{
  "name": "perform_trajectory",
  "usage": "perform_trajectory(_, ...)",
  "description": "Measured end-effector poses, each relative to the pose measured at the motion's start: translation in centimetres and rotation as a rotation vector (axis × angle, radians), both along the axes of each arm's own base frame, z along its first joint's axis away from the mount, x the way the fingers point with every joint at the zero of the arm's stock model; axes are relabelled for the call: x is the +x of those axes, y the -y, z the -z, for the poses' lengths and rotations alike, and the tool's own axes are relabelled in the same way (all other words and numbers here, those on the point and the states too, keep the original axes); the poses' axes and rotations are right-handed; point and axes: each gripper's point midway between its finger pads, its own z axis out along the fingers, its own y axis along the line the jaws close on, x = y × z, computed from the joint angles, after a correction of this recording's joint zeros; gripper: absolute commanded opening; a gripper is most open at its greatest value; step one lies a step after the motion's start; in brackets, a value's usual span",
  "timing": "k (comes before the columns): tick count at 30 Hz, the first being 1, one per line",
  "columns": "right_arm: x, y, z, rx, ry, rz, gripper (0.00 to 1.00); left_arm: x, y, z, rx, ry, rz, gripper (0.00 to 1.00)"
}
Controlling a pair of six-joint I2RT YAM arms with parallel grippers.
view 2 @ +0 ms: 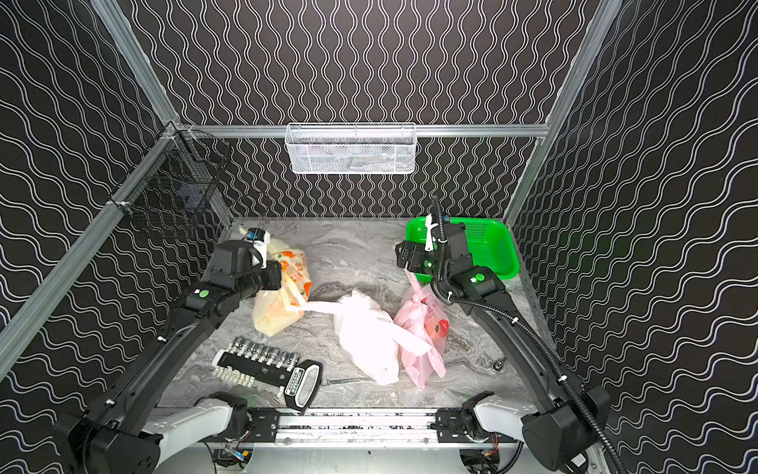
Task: Place the oranges into plastic bags & tie knots
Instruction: Place the plastic bag at the center of the board.
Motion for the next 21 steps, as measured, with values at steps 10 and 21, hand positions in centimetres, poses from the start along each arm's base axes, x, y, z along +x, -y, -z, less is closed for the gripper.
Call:
perform_trajectory(10,-0.4,-0.4,0.6,0.015,-0.024,-0.024,0.92,-5.3,-4.8,-0.7,-0.023,-0.038,-0.244,0.12)
perform_trajectory(21,-1.2,-0.5,0.7,0.022,-0.020,-0.046,0.92,-8.7,2.0,1.2,-0.252,-0.112,-0.049,0.10)
